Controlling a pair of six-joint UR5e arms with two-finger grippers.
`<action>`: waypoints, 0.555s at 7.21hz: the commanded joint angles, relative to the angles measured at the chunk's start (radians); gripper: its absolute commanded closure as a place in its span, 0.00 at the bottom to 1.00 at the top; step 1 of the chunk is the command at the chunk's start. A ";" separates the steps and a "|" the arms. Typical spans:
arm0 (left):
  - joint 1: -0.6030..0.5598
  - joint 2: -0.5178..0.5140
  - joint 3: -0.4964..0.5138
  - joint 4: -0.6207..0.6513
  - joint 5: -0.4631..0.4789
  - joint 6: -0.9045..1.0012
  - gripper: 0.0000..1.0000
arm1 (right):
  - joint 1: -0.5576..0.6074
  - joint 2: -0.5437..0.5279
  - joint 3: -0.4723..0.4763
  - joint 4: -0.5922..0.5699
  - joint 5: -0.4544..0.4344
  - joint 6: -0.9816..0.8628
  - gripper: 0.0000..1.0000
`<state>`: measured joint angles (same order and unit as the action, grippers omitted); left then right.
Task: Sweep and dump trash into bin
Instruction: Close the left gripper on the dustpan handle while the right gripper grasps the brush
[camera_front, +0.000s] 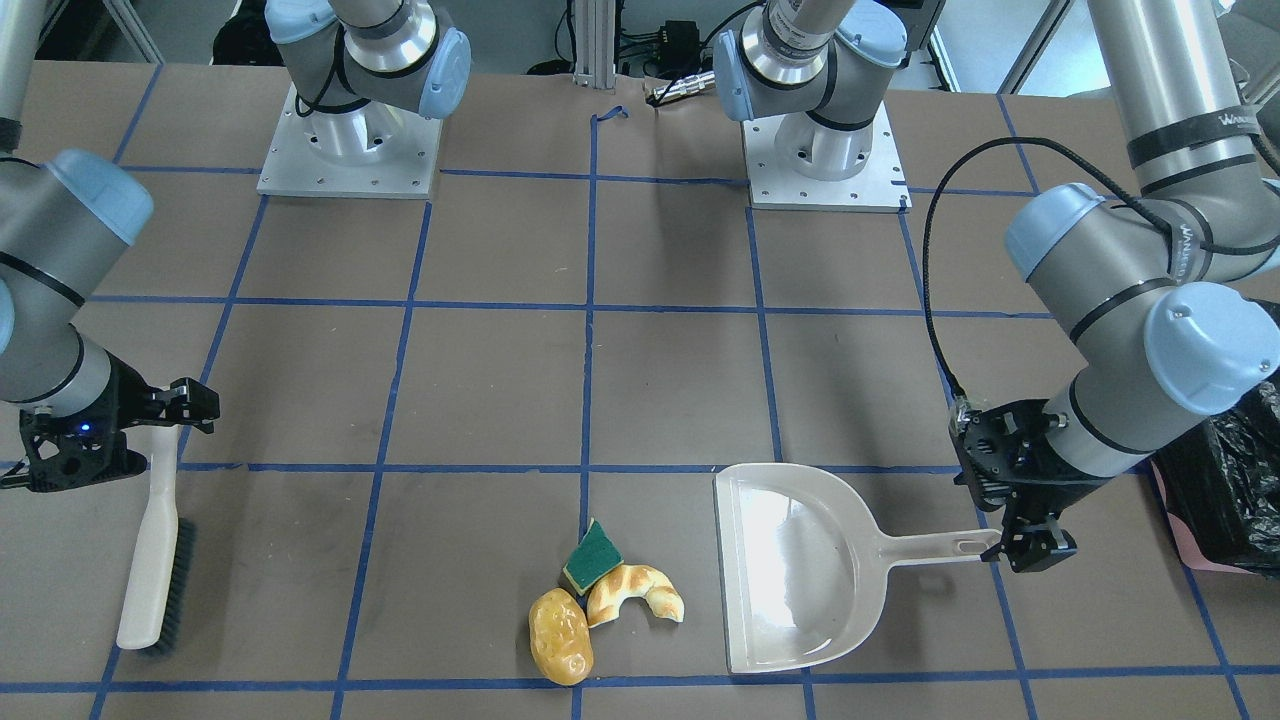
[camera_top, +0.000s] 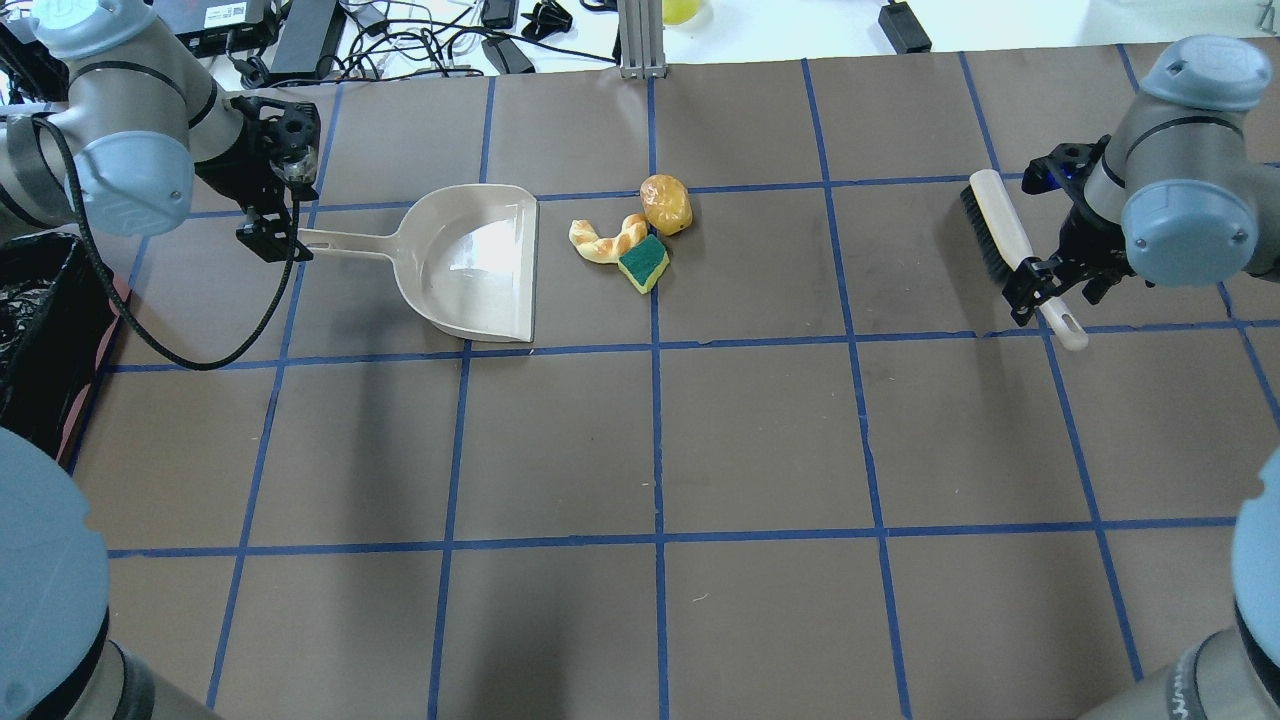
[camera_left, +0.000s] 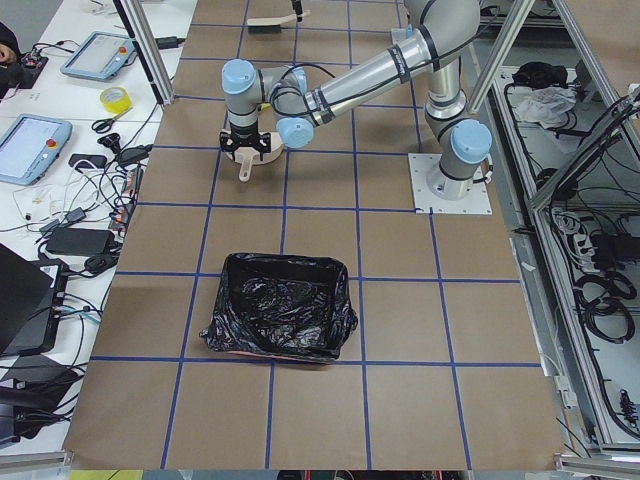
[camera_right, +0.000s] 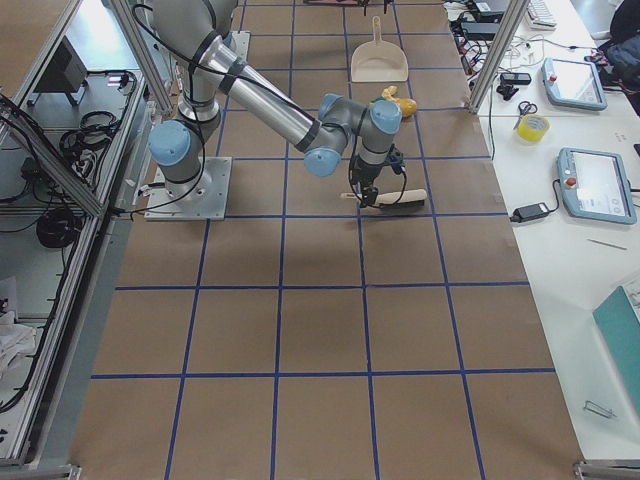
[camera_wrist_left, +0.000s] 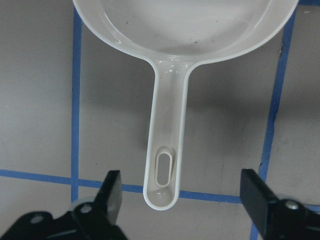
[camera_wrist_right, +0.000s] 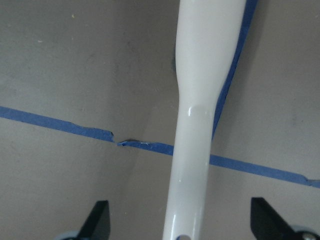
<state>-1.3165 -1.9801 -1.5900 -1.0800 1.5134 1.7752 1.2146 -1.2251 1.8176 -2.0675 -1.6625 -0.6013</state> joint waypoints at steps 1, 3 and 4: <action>-0.058 -0.034 0.028 0.000 0.101 0.004 0.14 | -0.001 0.016 0.000 0.001 -0.010 0.003 0.05; -0.075 -0.055 0.039 0.003 0.148 -0.010 0.14 | -0.007 0.018 0.000 0.003 -0.010 0.008 0.14; -0.076 -0.062 0.033 0.002 0.155 -0.016 0.14 | -0.009 0.018 0.000 0.003 -0.010 0.009 0.28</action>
<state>-1.3892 -2.0331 -1.5544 -1.0775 1.6558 1.7658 1.2076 -1.2082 1.8178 -2.0653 -1.6718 -0.5941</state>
